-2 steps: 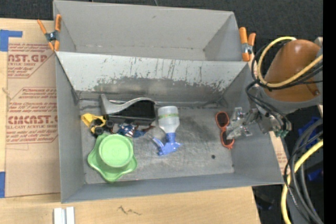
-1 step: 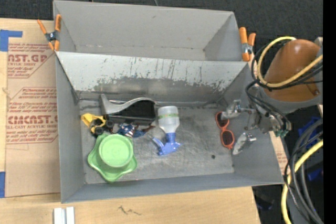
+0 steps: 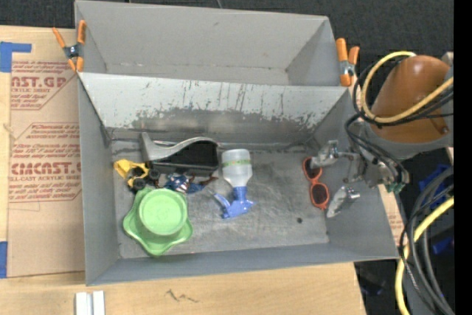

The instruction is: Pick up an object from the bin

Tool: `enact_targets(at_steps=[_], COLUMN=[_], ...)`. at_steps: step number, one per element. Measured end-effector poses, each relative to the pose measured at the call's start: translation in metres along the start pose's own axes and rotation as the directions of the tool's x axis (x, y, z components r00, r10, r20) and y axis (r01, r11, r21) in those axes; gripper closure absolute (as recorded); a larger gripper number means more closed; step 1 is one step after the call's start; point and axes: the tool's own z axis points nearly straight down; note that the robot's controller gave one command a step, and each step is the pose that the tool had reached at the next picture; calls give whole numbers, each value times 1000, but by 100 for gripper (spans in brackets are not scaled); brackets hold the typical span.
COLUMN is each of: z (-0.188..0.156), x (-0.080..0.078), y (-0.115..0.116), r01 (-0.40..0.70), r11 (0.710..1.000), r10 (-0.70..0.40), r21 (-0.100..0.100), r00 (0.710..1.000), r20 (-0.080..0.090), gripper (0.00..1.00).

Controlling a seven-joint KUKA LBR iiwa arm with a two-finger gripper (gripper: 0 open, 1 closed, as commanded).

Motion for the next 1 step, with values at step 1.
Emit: enact_targets(at_steps=[1], z=[41], x=[-16], y=[-6], r01=[-16], r11=[1000], r10=[16], r21=[2], r00=[1000], r20=[7], gripper=[0])
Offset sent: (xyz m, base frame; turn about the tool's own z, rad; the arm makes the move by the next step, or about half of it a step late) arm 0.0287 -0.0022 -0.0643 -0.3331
